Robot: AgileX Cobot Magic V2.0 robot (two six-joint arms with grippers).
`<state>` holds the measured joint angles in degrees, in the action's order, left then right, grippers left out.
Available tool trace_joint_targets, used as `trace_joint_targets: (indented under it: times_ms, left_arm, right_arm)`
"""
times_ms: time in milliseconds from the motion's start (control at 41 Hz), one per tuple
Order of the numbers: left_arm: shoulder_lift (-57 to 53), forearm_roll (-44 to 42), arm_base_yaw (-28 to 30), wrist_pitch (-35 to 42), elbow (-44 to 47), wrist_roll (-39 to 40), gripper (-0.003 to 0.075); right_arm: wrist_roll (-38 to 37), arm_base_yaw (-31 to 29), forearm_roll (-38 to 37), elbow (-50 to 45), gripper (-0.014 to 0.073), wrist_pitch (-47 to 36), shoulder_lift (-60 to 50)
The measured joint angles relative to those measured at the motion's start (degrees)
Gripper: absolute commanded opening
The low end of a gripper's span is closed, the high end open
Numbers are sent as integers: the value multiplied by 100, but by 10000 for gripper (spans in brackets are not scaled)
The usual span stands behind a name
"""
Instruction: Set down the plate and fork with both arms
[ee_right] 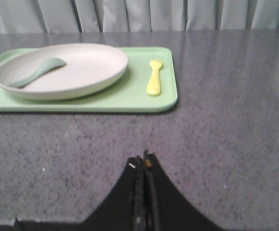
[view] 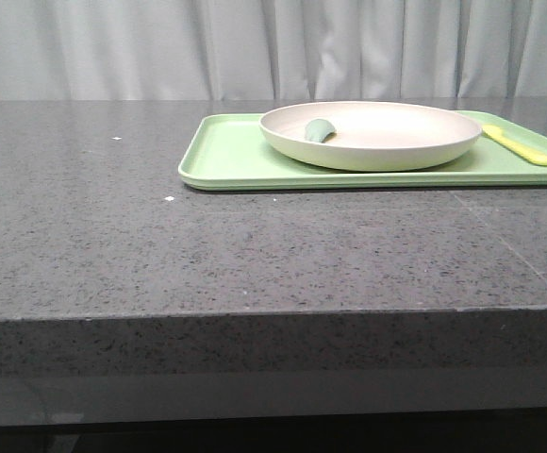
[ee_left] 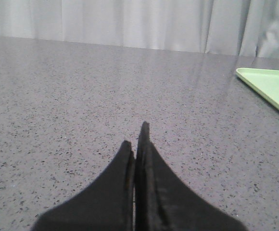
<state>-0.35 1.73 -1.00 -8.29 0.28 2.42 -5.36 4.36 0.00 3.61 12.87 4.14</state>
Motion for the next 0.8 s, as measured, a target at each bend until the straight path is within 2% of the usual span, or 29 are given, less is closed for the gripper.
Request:
trace_joint_targets:
  times_ms: [171,805]
  left_arm:
    - [0,0,0,0,0,0,-18]
    - [0,0,0,0,0,-4,-18]
  right_arm:
    - [13,0,0,-515,-64,51,-397]
    - [24,0,0,-517,-64,209,-476]
